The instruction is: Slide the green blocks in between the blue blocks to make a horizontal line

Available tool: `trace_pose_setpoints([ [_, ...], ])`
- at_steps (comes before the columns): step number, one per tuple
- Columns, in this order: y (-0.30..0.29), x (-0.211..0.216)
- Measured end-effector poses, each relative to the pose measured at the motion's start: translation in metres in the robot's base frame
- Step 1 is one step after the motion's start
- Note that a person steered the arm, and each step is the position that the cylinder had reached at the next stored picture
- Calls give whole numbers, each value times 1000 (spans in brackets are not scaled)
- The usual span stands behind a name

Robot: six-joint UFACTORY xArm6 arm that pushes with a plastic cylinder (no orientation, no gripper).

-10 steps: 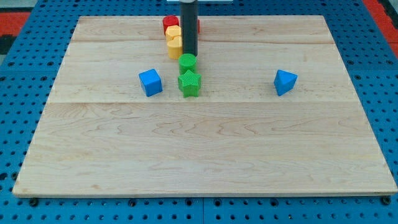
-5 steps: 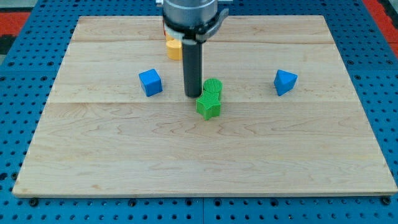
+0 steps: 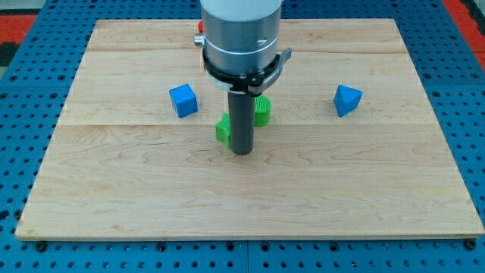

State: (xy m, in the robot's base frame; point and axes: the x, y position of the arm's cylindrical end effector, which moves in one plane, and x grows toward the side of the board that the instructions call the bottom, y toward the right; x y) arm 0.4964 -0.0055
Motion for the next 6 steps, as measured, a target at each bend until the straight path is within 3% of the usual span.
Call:
trace_pose_setpoints([
  [1, 2, 24],
  [2, -14, -8],
  [3, 32, -33],
  [5, 63, -44],
  [6, 30, -42],
])
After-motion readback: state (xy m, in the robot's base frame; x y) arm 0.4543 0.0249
